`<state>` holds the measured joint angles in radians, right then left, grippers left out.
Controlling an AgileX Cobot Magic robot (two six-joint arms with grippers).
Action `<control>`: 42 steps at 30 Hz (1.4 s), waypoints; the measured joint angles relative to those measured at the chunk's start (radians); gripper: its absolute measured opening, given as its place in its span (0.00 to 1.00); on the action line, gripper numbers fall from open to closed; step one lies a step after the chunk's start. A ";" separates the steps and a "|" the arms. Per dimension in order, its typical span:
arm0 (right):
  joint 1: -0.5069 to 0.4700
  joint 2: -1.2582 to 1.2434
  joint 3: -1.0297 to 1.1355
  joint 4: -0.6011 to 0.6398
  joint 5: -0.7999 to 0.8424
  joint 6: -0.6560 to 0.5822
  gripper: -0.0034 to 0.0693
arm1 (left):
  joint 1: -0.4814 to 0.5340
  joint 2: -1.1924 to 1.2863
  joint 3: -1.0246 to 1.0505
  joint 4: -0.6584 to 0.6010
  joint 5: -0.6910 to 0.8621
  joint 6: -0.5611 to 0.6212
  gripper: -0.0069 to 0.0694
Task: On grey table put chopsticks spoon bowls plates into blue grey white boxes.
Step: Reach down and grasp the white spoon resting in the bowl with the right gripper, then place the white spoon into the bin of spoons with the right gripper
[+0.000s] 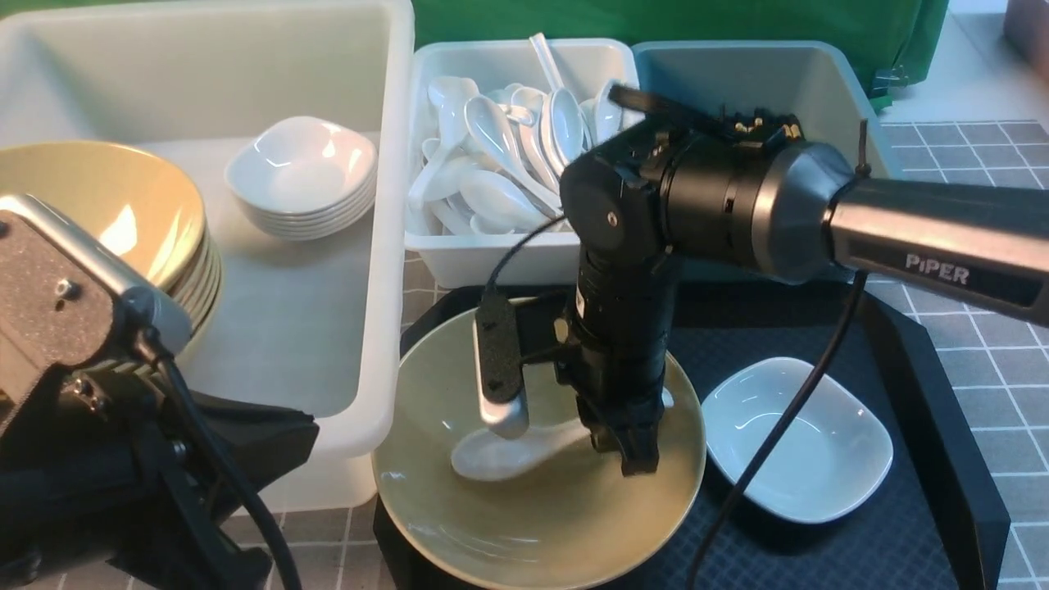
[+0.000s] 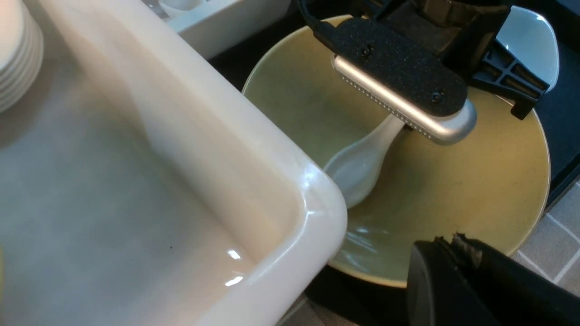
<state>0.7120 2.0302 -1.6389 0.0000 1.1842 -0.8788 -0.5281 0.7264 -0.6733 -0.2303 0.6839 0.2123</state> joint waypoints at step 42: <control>-0.235 0.233 -0.411 -0.191 -0.632 0.916 0.44 | 0.178 0.605 -0.389 0.098 -0.140 -0.010 0.08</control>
<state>0.4770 2.2633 -2.0500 -0.1910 0.5519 0.0371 -0.3501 1.3318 -1.0627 -0.1323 0.5441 0.2024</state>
